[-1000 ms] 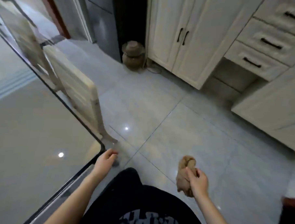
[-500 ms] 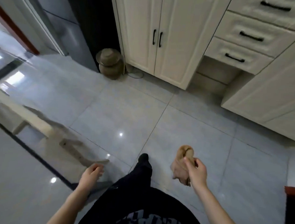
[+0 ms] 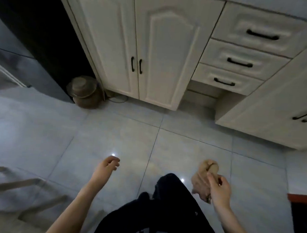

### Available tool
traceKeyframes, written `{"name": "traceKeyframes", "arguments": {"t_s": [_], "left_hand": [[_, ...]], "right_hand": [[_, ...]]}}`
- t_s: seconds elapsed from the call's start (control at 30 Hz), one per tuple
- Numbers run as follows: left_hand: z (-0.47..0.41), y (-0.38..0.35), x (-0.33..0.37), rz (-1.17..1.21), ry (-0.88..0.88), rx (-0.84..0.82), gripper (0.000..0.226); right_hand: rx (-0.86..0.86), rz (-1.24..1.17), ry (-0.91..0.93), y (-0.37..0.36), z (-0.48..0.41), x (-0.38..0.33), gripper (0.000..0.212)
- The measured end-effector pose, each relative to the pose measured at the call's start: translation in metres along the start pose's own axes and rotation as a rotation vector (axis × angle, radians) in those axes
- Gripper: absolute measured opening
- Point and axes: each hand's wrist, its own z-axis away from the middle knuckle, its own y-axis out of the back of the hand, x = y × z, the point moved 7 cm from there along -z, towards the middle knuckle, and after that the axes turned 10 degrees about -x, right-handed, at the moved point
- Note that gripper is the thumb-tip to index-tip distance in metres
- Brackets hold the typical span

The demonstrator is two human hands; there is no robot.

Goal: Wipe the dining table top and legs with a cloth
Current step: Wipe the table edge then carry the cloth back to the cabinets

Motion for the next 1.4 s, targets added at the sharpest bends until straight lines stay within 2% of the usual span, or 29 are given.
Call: {"name": "traceKeyframes", "arguments": {"t_s": [0.17,0.27,0.37,0.57,0.63,0.73,0.9,1.0,1.1,1.17,1.3,1.4], "left_hand": [[-0.069,-0.011,0.081,0.029,-0.048,-0.057,0.026],[-0.113,-0.019,0.137,0.019,-0.100,-0.060,0.014],[-0.149,-0.025,0.207,-0.005,-0.173,-0.077,0.016],[-0.195,-0.028,0.364,-0.033,-0.372,-0.116,0.043],[-0.204,-0.029,0.412,-0.033,-0.470,-0.147,0.038],[-0.220,-0.031,0.480,-0.063,-0.600,-0.209,0.011],[-0.215,-0.025,0.598,-0.226,-0.900,-0.315,0.015],[-0.216,-0.014,0.658,-0.388,-1.112,-0.261,0.017],[-0.230,-0.004,0.705,-0.541,-1.258,-0.144,0.025],[-0.251,-0.001,0.724,-0.655,-1.275,-0.041,0.030],[-0.299,-0.008,0.741,-0.944,-1.202,0.075,0.051],[-0.325,-0.014,0.740,-1.143,-1.119,0.144,0.063]], "right_hand": [[-0.062,-0.083,0.083,-0.021,-0.065,-0.084,0.022],[-0.136,-0.119,0.165,-0.043,-0.117,-0.149,0.021],[-0.208,-0.146,0.262,-0.058,-0.163,-0.225,0.016],[-0.243,-0.141,0.478,-0.060,-0.214,-0.380,0.015],[-0.248,-0.140,0.551,-0.056,-0.217,-0.428,0.017],[-0.249,-0.124,0.671,-0.048,-0.215,-0.494,0.016],[-0.185,-0.189,0.812,-0.036,-0.218,-0.593,0.011],[-0.101,-0.241,0.865,-0.030,-0.235,-0.639,0.017],[0.047,-0.345,0.830,-0.028,-0.272,-0.670,0.024],[0.136,-0.342,0.778,-0.031,-0.307,-0.677,0.027],[0.312,-0.034,0.612,-0.031,-0.365,-0.666,0.025],[0.363,0.054,0.544,-0.025,-0.377,-0.656,0.021]]}}
